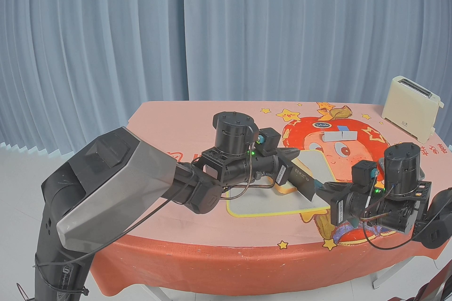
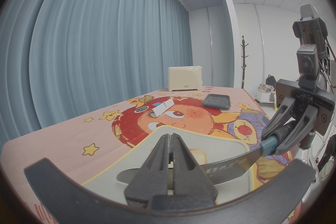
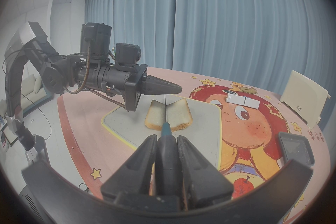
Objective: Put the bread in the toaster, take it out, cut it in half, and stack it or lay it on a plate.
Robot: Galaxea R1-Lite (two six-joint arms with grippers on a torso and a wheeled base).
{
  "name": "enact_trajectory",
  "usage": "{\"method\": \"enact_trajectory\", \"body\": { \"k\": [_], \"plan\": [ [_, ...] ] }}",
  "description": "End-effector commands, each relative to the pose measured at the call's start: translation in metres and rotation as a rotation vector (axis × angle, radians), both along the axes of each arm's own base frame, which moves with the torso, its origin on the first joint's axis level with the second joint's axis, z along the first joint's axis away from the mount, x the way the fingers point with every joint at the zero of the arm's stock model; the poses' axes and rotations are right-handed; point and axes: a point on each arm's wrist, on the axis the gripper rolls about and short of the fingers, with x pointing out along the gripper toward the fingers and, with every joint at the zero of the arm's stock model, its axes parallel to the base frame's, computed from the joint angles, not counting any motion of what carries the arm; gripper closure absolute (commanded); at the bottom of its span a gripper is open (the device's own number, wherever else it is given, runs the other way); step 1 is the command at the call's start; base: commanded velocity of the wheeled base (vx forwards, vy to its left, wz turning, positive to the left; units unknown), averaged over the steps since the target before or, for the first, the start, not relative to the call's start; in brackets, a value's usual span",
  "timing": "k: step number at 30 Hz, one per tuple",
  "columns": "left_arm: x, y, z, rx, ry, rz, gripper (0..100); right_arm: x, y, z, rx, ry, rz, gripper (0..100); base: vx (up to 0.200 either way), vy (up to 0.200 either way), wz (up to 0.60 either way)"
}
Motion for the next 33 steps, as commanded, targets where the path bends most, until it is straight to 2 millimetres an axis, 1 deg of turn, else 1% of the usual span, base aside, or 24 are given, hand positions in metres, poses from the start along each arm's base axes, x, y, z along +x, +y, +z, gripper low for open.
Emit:
{"method": "enact_trajectory", "body": {
  "k": [1,4,6,12,17,23,25,26,32,33],
  "plan": [
    [0.002,0.002,-0.003,0.005,0.006,0.006,100,0.000,0.000,0.000,0.001,-0.002,-0.001,100,0.000,0.000,0.00],
    [0.002,0.004,-0.006,0.010,0.012,0.009,100,-0.001,0.000,-0.002,-0.003,0.004,-0.001,100,0.000,0.000,0.00],
    [0.001,0.003,-0.013,0.021,0.026,0.007,100,-0.001,-0.001,-0.003,-0.012,0.015,0.000,100,0.000,0.000,0.00],
    [-0.001,0.001,-0.014,0.024,0.024,0.000,100,-0.005,-0.002,-0.009,-0.032,0.036,0.007,100,0.000,0.000,0.00],
    [-0.002,-0.003,-0.006,0.002,-0.005,-0.001,100,-0.005,-0.002,-0.006,-0.024,0.023,0.004,100,0.000,0.000,0.00],
    [-0.002,-0.009,0.011,-0.037,-0.044,-0.005,100,-0.001,0.000,0.003,0.011,-0.016,0.000,100,0.000,0.000,0.00],
    [-0.001,-0.009,0.012,-0.038,-0.045,-0.003,100,-0.001,0.000,0.004,0.013,-0.020,0.002,100,0.000,0.000,0.00],
    [-0.001,-0.008,0.012,-0.035,-0.042,-0.002,100,-0.002,0.000,0.008,0.021,-0.031,0.003,100,0.000,0.000,0.00],
    [0.001,-0.006,0.002,-0.019,-0.020,0.005,100,-0.002,-0.001,0.004,0.011,-0.016,0.002,100,0.000,0.000,0.00],
    [0.002,-0.005,-0.003,-0.011,-0.011,0.008,100,-0.002,-0.001,0.003,0.007,-0.011,0.002,100,0.000,0.000,0.00]
  ]
}}
